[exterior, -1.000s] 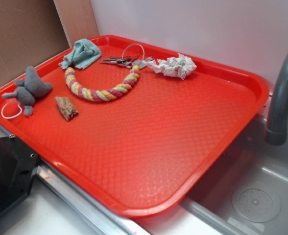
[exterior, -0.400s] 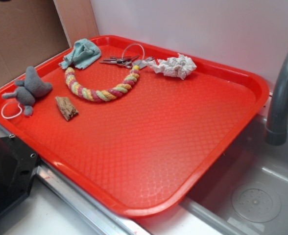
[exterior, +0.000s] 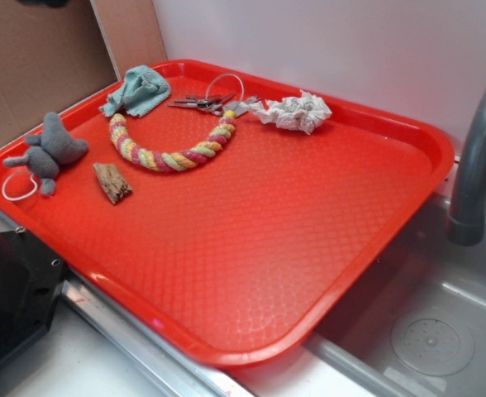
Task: Grab the blue cloth.
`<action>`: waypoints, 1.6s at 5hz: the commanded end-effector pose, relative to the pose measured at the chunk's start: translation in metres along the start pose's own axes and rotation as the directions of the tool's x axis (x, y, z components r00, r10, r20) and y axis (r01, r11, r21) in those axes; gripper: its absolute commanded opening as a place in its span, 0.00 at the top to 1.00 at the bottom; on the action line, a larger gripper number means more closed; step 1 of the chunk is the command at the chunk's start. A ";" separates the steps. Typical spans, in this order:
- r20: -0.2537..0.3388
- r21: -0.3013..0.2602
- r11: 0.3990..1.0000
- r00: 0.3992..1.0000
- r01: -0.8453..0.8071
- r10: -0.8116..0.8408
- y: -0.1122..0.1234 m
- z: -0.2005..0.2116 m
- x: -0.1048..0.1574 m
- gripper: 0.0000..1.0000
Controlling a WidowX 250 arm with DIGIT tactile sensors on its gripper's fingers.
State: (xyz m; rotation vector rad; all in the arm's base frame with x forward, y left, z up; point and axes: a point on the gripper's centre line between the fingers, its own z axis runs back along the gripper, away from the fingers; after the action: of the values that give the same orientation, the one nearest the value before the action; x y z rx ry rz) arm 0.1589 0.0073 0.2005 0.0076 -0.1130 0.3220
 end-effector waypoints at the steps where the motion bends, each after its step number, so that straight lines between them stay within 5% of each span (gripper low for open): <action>1: 0.128 0.025 0.948 0.941 -0.318 0.313 0.025 -0.028 0.046 0.00; 4: 0.292 0.166 0.711 0.723 -0.683 0.626 0.065 -0.115 0.132 0.00; 7: 0.367 0.294 0.478 0.560 -0.827 0.743 0.110 -0.161 0.141 0.00; 8: 0.344 0.324 0.451 0.547 -0.832 0.763 0.122 -0.177 0.140 0.00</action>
State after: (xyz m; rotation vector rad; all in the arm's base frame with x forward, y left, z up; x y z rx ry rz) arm 0.2832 0.1585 0.0230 0.4778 -0.1604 1.3109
